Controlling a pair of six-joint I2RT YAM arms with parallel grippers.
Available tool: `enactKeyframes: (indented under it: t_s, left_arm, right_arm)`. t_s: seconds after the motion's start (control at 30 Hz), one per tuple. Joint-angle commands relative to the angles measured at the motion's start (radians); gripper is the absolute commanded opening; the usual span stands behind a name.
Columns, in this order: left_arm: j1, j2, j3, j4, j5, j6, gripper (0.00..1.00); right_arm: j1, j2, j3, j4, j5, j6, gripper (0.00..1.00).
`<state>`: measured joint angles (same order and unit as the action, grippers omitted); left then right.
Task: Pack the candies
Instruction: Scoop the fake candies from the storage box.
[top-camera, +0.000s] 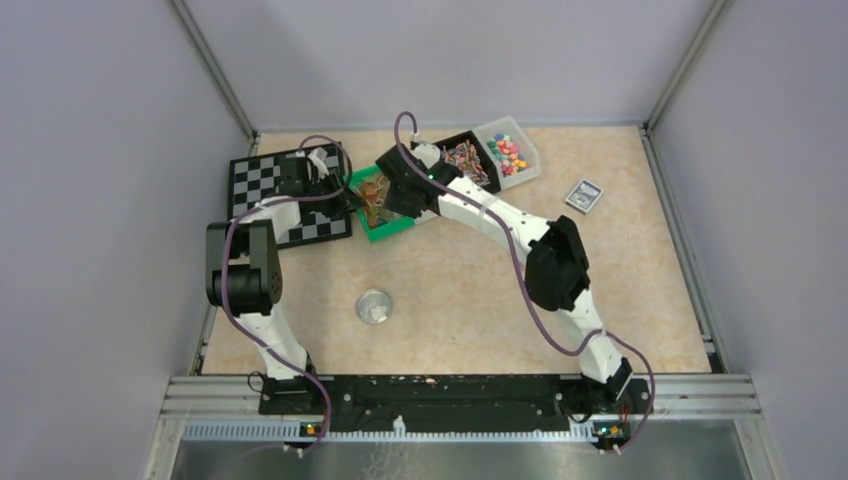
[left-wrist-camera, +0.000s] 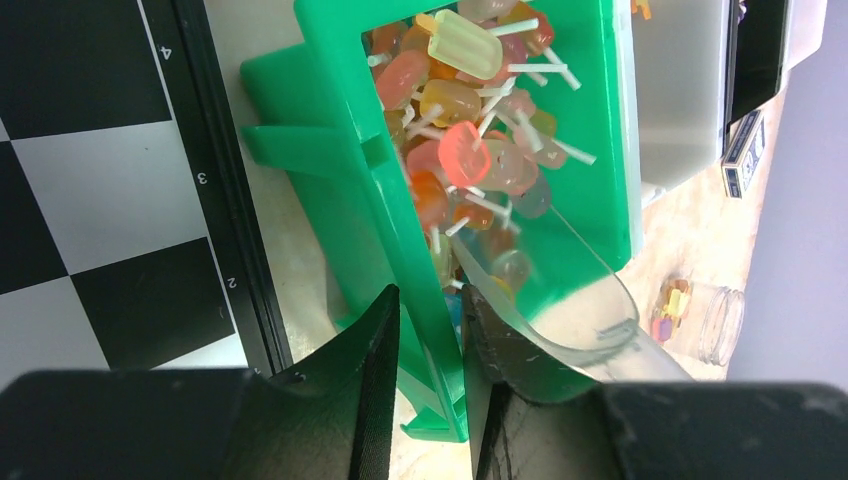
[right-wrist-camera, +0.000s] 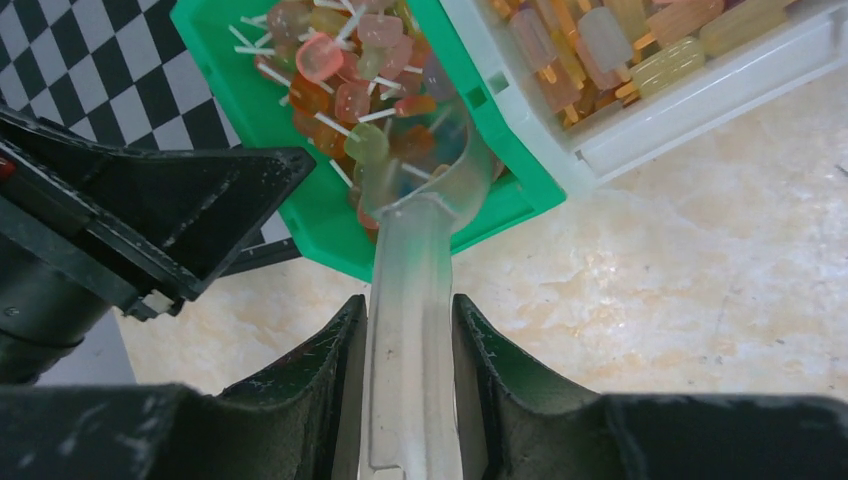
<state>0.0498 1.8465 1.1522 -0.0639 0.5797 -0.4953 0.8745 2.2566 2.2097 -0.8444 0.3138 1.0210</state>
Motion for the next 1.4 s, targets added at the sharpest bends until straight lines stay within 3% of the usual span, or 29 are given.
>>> enactKeyframes:
  t_s: [0.0, 0.23, 0.67, 0.83, 1.37]
  left_arm:
    - [-0.004, 0.000, 0.030, 0.013, 0.021, 0.017, 0.33]
    - [-0.004, 0.000, 0.034, 0.009, 0.026, 0.017, 0.32]
    - [-0.004, -0.018, 0.030, 0.010, 0.031, 0.019, 0.37]
    - [-0.003, -0.023, 0.032, 0.006, 0.037, 0.018, 0.45]
    - [0.000, -0.067, 0.031, 0.004, 0.083, -0.005, 0.53]
  right_arm:
    - [0.000, -0.081, -0.212, 0.267, -0.062, -0.077, 0.00]
    - [0.000, -0.204, -0.491, 0.489, -0.065, -0.096, 0.00]
    - [0.000, -0.250, -0.478, 0.391, -0.059, -0.120, 0.00]
    - [-0.004, -0.296, -0.565, 0.466, -0.064, -0.140, 0.00]
    - [-0.012, -0.373, -0.755, 0.661, -0.100, -0.182, 0.00]
